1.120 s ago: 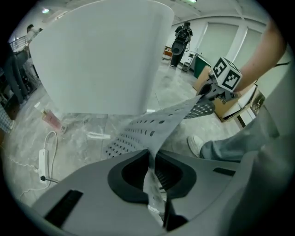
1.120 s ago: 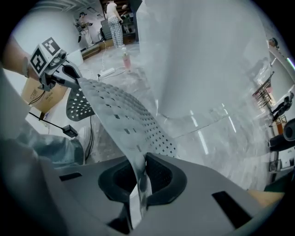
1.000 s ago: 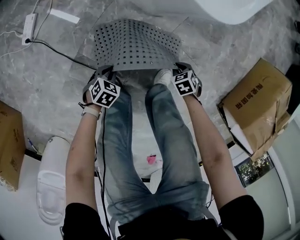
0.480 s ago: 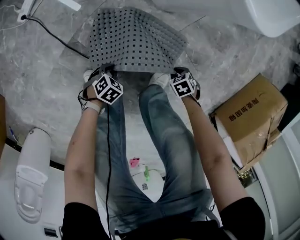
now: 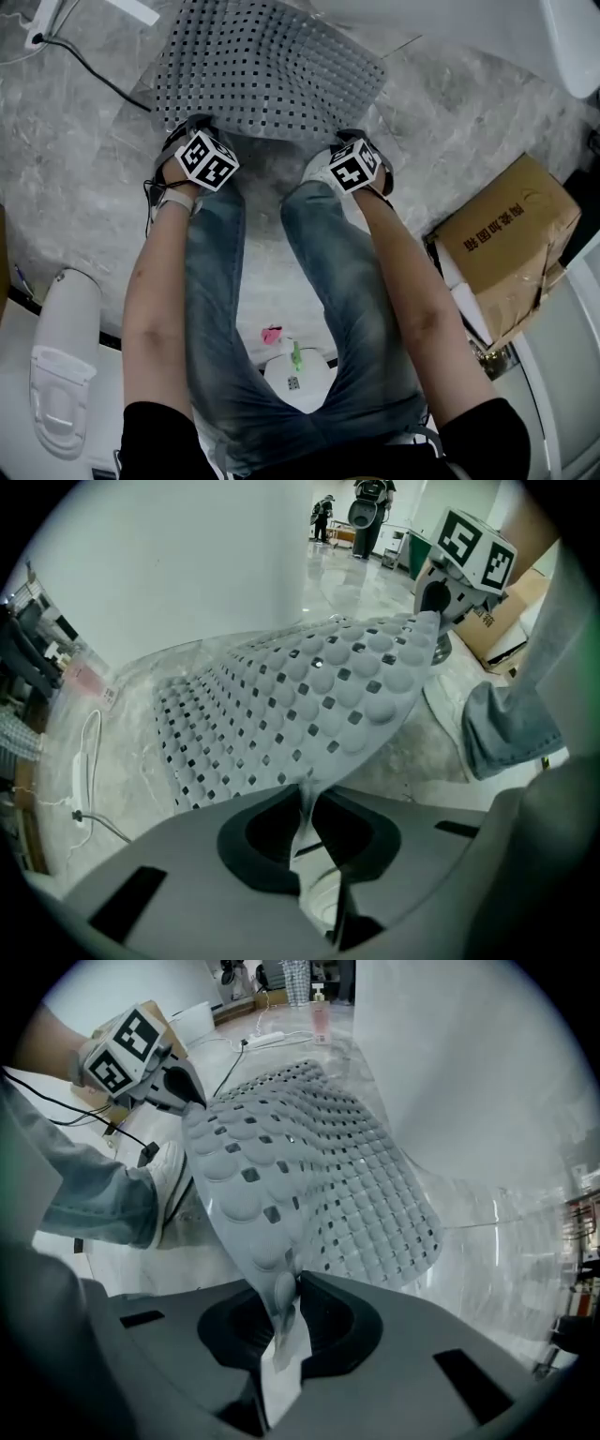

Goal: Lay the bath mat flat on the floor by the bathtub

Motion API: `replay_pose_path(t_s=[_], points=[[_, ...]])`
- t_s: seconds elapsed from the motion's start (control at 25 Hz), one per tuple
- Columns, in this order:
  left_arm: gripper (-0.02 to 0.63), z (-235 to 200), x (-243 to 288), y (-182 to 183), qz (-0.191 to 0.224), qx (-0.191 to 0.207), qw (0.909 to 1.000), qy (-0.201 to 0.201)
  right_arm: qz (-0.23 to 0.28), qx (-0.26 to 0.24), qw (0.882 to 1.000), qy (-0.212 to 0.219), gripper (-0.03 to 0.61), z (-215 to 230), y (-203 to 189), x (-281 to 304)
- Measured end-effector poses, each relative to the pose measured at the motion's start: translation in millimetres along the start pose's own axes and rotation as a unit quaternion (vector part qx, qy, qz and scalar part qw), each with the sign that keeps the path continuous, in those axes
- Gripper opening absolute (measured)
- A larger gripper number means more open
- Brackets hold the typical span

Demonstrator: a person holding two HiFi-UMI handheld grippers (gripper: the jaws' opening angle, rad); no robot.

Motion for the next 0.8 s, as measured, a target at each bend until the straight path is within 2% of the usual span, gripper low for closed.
replay_pose_path(t_s=[0.12,0.32,0.44,0.56,0.64,0.76,0.8], points=[[0.049,-27,7,3,0.000,-0.006,0.9997,0.022,0.002,0.005,1.000,0.010,0.064,2,17,9],[0.048,-48,7,1,-0.008,0.022,0.9982,0.055,0.008,0.028,0.999,0.046,0.082,-18,25,21],[0.057,-50,9,-10,-0.008,0.012,0.9988,0.047,0.013,0.030,0.998,0.059,0.105,-29,26,24],[0.097,-47,13,-21,0.001,0.000,0.9997,0.024,0.015,0.062,0.995,0.079,0.164,-31,20,29],[0.140,-45,14,-26,-0.004,0.002,0.9999,0.009,0.016,0.087,0.992,0.091,0.272,-29,14,31],[0.273,-45,14,-34,-0.018,-0.031,0.9992,-0.019,0.015,0.102,0.990,0.092,0.323,-25,10,25],[0.288,-46,11,-37,-0.018,-0.042,0.9987,-0.023,0.016,0.107,0.990,0.086,0.327,-24,9,20]])
Point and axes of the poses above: the fingertips, and each gripper's own axes: x forward along the fingers, z to its right, y out of its top, the point moved 10 cm from there along -x, backward along the fingers, and after that the axes turned 3 degrees about z, right-handed, at the moved point
